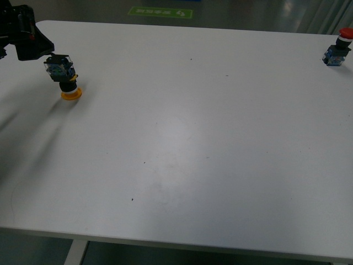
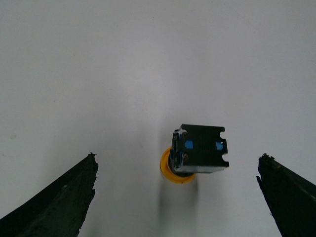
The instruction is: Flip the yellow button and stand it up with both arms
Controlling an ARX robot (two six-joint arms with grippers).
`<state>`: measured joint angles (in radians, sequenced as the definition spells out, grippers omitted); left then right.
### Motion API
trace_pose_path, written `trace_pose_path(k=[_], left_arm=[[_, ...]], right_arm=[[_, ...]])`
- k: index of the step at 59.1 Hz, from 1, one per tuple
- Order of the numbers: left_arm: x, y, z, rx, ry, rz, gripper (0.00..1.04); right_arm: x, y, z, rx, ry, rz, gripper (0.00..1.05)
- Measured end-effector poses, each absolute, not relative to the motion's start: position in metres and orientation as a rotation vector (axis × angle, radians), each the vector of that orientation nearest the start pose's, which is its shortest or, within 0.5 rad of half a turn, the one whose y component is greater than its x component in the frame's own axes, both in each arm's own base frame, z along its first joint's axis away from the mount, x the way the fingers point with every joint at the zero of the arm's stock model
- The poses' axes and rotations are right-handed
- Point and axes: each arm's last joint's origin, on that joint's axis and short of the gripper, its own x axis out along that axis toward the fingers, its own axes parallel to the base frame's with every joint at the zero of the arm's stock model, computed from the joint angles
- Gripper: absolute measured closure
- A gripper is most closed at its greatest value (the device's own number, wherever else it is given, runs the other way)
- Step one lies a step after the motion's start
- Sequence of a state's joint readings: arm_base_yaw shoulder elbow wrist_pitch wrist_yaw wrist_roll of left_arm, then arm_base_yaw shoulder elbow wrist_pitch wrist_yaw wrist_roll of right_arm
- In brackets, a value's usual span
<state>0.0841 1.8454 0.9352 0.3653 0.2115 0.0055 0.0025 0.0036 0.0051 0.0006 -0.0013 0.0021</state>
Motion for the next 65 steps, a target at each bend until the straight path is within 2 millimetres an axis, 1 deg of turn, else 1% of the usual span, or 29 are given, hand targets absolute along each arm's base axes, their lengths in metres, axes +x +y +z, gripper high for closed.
trace_pose_path(k=[17,34,65], left_arm=[[0.393,0.015,0.143,-0.067,0.566,-0.146,0.07],[0.405,0.003,0.143,-0.065,0.57,-0.172,0.07],[0.412,-0.006,0.132,-0.062,0.639,-0.18,0.07]], right_arm=[[0.098,0.0,0.165,0.002,-0.002,0.003,0.07],[0.098,0.0,0.165,0.002,-0.002,0.004,0.07],[0.098,0.0,0.165,0.002,-0.002,0.004,0.07]])
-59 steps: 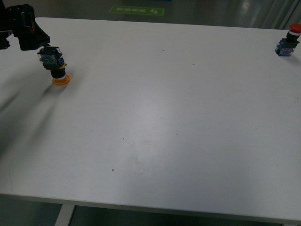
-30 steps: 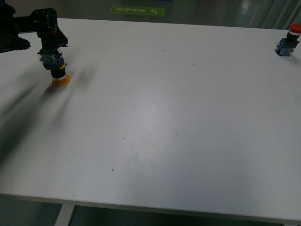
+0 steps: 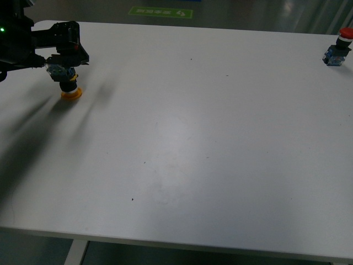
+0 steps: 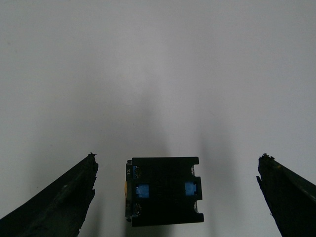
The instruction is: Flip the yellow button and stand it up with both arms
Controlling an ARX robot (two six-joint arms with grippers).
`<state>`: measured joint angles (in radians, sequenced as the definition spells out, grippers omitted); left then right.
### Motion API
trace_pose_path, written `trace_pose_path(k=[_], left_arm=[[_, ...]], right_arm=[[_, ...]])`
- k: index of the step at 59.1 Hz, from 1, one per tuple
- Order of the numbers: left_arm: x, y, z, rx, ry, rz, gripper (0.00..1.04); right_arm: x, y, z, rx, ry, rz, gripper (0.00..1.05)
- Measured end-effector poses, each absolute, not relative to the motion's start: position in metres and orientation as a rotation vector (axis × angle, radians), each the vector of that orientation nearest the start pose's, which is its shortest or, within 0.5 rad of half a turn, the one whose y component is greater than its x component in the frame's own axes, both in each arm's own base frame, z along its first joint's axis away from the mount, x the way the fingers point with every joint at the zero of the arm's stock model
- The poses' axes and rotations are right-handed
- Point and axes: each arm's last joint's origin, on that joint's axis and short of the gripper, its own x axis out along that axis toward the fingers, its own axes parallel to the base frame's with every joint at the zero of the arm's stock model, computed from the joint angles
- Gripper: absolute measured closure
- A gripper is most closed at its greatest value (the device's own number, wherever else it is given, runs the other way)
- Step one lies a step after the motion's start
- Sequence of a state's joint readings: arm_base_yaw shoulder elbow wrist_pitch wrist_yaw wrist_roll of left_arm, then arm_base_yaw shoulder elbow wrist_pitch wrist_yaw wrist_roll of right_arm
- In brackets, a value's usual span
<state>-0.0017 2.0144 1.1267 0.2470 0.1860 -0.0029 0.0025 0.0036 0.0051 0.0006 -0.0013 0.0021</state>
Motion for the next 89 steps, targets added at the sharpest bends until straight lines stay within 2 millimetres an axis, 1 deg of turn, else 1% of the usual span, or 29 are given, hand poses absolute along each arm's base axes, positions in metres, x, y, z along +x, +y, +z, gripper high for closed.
trace_pose_path(k=[24,41,43,45,49,57,59,62,65,71,77,87,89], left_arm=[[0.416,-0.006,0.127,-0.068,0.68,-0.182,0.07],[0.42,-0.006,0.128,-0.066,0.687,-0.178,0.07],[0.42,-0.006,0.128,-0.064,0.691,-0.179,0.09],[0.421,-0.006,0.128,-0.063,0.696,-0.176,0.14],[0.42,-0.006,0.126,-0.066,0.711,-0.175,0.28],[0.421,-0.005,0.126,-0.076,0.715,-0.175,0.5],[0.422,-0.005,0.126,-0.079,0.714,-0.174,0.54],[0.422,-0.004,0.127,-0.097,0.716,-0.179,0.62],[0.422,-0.004,0.127,-0.118,0.716,-0.188,0.67],[0.422,-0.002,0.128,-0.183,0.702,-0.211,0.68],[0.419,0.0,0.133,-0.3,0.677,-0.251,0.68],[0.406,-0.003,0.148,-0.543,0.602,-0.358,0.68],[0.404,-0.004,0.15,-0.567,0.589,-0.378,0.68]], right_arm=[[0.098,0.0,0.165,0.002,-0.002,0.004,0.07],[0.098,0.0,0.165,0.002,-0.002,0.004,0.07],[0.098,0.0,0.165,0.002,-0.002,0.004,0.07],[0.098,0.0,0.165,0.002,-0.002,0.004,0.07],[0.098,0.0,0.165,0.002,-0.002,0.004,0.07],[0.098,0.0,0.165,0.002,-0.002,0.004,0.07],[0.098,0.0,0.165,0.002,-0.002,0.004,0.07],[0.098,0.0,0.165,0.002,-0.002,0.004,0.07],[0.098,0.0,0.165,0.002,-0.002,0.004,0.07],[0.098,0.0,0.165,0.002,-0.002,0.004,0.07],[0.098,0.0,0.165,0.002,-0.002,0.004,0.07],[0.098,0.0,0.165,0.002,-0.002,0.004,0.07],[0.098,0.0,0.165,0.002,-0.002,0.004,0.07]])
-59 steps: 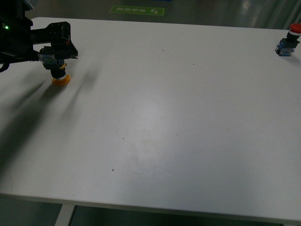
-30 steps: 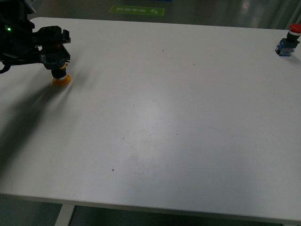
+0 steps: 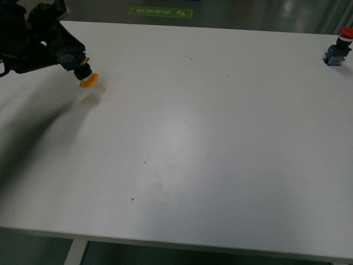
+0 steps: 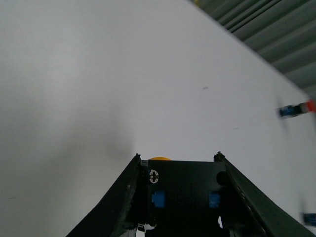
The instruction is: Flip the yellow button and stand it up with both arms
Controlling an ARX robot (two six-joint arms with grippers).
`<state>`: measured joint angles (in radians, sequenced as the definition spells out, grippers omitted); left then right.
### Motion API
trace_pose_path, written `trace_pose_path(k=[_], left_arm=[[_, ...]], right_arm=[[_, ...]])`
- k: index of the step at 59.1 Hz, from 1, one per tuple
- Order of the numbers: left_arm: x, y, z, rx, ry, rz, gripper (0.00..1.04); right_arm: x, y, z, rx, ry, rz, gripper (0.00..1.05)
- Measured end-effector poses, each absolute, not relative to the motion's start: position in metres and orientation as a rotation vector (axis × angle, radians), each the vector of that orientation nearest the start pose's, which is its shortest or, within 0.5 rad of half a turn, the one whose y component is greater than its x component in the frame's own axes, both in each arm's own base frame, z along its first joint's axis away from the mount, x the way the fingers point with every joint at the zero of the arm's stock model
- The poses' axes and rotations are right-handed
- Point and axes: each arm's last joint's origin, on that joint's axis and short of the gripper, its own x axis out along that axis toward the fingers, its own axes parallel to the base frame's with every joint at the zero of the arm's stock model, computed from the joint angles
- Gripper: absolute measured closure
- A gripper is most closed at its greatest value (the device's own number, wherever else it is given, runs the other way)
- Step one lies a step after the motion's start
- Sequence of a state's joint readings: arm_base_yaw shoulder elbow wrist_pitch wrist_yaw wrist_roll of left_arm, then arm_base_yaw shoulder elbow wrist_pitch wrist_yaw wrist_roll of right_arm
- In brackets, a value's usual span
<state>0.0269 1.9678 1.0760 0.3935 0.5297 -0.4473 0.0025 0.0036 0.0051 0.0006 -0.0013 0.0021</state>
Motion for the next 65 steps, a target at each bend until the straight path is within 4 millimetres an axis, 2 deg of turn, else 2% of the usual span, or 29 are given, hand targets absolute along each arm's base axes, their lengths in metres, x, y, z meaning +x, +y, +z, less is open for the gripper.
trace_pose_path(k=[6,10,17,23,37,44,54,65], left_arm=[[0.401,-0.014,0.156,-0.709,0.539,-0.444,0.68],[0.402,-0.028,0.161,-0.799,0.536,-0.477,0.68],[0.405,-0.06,0.166,-0.889,0.545,-0.558,0.68],[0.415,-0.089,0.175,-0.953,0.536,-0.634,0.68],[0.427,-0.138,0.203,-1.1,0.428,-0.838,0.68],[0.424,-0.155,0.211,-1.18,0.381,-0.933,0.68],[0.413,-0.181,0.208,-1.318,0.371,-1.059,0.68],[0.407,-0.187,0.21,-1.367,0.351,-1.128,0.68]], right_arm=[[0.098,0.0,0.165,0.002,-0.002,0.004,0.07],[0.098,0.0,0.165,0.002,-0.002,0.004,0.07],[0.098,0.0,0.165,0.002,-0.002,0.004,0.07],[0.098,0.0,0.165,0.002,-0.002,0.004,0.07],[0.098,0.0,0.165,0.002,-0.002,0.004,0.07],[0.098,0.0,0.165,0.002,-0.002,0.004,0.07],[0.098,0.0,0.165,0.002,-0.002,0.003,0.07],[0.098,0.0,0.165,0.002,-0.002,0.004,0.07]])
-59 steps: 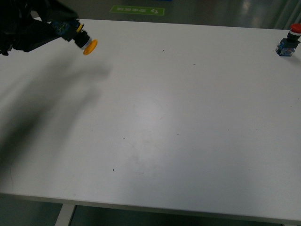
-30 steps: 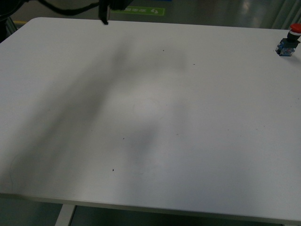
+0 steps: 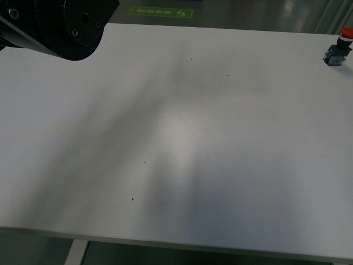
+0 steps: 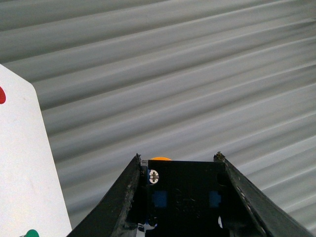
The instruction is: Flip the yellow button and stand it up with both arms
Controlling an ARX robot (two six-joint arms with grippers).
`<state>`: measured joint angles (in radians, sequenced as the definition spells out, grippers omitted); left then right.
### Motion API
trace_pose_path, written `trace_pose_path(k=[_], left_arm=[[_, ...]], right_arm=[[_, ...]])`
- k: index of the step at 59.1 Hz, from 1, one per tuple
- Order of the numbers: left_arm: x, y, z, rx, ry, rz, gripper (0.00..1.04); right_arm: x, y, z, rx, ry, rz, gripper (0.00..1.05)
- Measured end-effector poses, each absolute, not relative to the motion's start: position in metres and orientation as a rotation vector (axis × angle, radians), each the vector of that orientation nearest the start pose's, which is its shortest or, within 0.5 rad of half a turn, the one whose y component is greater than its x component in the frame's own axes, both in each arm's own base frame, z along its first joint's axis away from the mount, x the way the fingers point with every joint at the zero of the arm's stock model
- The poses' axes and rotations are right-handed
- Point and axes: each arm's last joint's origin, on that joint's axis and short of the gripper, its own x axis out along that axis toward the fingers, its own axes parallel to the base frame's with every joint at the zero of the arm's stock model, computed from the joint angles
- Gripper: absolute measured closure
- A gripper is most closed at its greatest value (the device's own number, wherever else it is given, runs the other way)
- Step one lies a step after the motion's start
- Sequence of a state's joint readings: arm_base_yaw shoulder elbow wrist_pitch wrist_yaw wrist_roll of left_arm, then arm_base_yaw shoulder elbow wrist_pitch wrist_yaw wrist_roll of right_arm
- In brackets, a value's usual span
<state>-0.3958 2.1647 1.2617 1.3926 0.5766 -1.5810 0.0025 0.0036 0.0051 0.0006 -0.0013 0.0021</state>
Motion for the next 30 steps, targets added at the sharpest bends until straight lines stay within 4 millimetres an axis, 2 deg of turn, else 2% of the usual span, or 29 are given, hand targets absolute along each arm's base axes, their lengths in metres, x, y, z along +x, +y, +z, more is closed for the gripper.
trace_pose_path(k=[26,30], left_arm=[[0.4071,-0.1872,0.2103,-1.37,0.351,-1.128,0.68],[0.4072,-0.1954,0.2132,-1.406,0.388,-1.125,0.68]], right_arm=[[0.0976,0.0003,0.165,0.002,-0.002,0.004,0.07],[0.0976,0.0003,0.165,0.002,-0.002,0.003,0.07]])
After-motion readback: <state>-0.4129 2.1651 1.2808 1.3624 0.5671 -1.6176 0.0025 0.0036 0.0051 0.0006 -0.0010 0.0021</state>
